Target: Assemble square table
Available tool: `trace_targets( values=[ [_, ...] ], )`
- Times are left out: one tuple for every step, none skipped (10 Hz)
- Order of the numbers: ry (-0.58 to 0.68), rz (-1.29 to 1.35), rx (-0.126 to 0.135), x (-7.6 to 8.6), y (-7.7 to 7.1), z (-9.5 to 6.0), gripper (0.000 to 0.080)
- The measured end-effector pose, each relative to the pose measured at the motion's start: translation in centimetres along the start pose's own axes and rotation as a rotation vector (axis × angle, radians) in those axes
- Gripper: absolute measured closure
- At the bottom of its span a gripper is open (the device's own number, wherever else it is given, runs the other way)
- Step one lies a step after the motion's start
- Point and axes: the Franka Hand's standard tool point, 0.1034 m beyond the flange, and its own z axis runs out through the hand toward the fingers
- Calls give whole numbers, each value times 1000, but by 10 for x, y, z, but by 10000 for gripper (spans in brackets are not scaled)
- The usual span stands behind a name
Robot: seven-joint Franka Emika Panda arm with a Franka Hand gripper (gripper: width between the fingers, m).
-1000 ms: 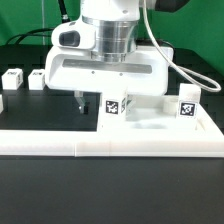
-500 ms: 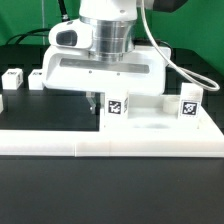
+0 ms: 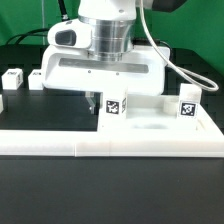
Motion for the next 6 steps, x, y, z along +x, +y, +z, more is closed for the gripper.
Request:
trace_targets(
  values=[
    [0, 0, 0, 0, 0, 0, 736],
    [0, 0, 0, 0, 0, 0, 736],
    [0, 0, 0, 0, 0, 0, 736],
    [0, 0, 0, 0, 0, 0, 736],
    [0, -1, 0, 0, 0, 0, 735],
    [0, -7, 1, 0, 1, 0, 735]
  ],
)
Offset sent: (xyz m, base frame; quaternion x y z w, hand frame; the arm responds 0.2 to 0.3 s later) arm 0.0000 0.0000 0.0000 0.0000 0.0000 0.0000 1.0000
